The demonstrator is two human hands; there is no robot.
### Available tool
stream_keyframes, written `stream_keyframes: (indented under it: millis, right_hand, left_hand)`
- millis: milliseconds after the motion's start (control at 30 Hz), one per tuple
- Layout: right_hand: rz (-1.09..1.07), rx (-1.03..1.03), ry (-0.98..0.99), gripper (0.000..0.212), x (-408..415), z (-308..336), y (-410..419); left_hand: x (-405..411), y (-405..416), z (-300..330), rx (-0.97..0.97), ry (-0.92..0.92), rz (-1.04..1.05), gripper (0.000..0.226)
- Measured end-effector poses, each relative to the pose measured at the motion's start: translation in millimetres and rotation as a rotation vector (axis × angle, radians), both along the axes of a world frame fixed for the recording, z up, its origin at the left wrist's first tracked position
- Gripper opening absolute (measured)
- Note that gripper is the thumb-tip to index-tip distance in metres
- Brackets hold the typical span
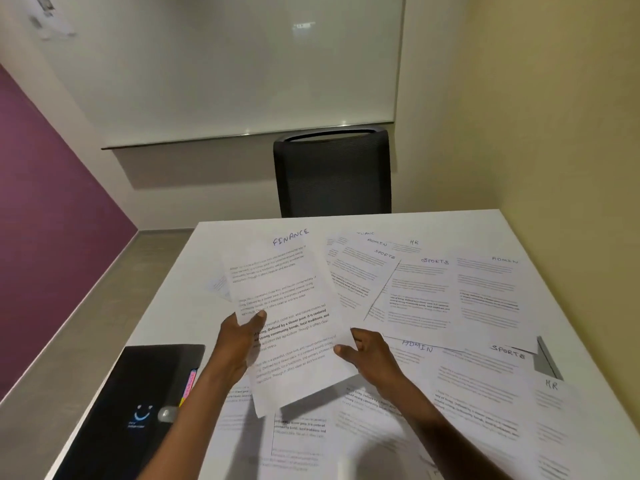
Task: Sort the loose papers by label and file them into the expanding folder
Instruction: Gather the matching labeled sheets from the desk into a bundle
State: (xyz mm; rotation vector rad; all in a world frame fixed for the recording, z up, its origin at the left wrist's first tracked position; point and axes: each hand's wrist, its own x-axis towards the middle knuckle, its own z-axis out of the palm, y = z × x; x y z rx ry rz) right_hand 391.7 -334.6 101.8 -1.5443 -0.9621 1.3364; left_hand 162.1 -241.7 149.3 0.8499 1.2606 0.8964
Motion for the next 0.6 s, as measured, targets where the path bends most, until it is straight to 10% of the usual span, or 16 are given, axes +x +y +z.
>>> stream_keyframes:
  millis: [500,600]
  right_hand:
    - [0.037,-0.046,-0.111,0.007,28.8,-8.1,19.3]
    - [0.032,-0.047,-0.152,0.030,36.7,-11.3,39.5]
  left_hand:
    - [26.6,17.3,-19.1,-0.100,-0.025,0.062,0.028]
    - [31.6,35.2,-25.8,-0.091,-0.034,0.089,0.027]
